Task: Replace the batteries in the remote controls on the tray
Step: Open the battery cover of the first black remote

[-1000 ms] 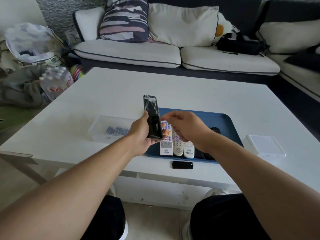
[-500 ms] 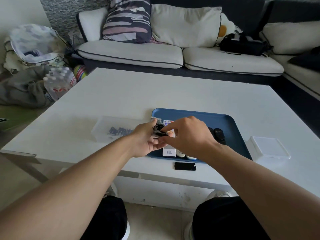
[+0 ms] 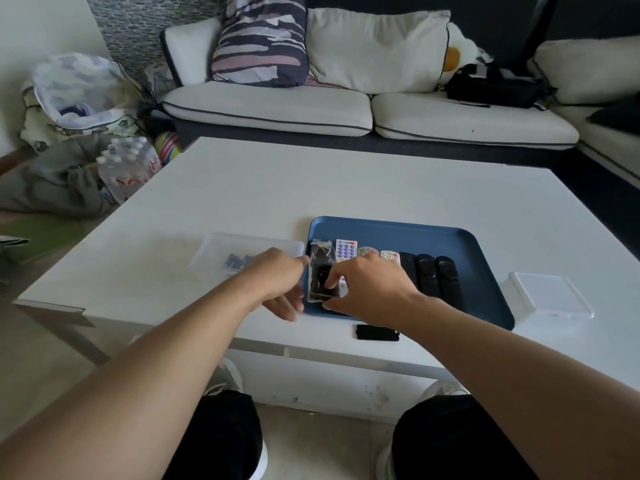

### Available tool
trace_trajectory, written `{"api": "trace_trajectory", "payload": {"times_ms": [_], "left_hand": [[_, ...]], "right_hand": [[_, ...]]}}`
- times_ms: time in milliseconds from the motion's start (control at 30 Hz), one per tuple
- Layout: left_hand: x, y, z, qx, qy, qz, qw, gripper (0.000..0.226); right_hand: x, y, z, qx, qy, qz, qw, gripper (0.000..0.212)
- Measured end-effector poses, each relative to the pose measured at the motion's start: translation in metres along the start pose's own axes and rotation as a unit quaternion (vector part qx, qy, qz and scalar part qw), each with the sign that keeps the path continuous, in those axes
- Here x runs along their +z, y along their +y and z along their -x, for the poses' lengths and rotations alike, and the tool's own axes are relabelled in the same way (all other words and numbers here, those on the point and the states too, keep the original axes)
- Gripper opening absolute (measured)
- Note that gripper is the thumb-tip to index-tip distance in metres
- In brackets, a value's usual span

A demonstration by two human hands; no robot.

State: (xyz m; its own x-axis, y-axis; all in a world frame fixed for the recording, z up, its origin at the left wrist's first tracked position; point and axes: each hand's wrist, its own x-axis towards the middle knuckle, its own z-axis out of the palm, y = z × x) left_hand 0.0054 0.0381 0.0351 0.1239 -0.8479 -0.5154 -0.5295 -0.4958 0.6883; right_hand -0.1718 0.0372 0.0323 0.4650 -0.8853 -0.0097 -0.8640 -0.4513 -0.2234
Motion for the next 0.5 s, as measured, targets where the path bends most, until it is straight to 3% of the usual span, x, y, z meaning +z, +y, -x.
{"api": "trace_trajectory", "payload": {"times_ms": [167, 500], "left_hand": [[0.001, -0.007, -0.015, 0.061, 0.096, -0.114, 0.987, 0.045], [0.007, -0.005, -0.028, 0.074, 0.141, -0.157, 0.975, 0.044]], "right_hand": [[0.018, -0.003, -0.009, -0.006, -0.039, 0.027, 0.999, 0.027], [0.036, 0.001, -0.019, -0.014, -0.056, 0.008, 0.998, 0.030]]}}
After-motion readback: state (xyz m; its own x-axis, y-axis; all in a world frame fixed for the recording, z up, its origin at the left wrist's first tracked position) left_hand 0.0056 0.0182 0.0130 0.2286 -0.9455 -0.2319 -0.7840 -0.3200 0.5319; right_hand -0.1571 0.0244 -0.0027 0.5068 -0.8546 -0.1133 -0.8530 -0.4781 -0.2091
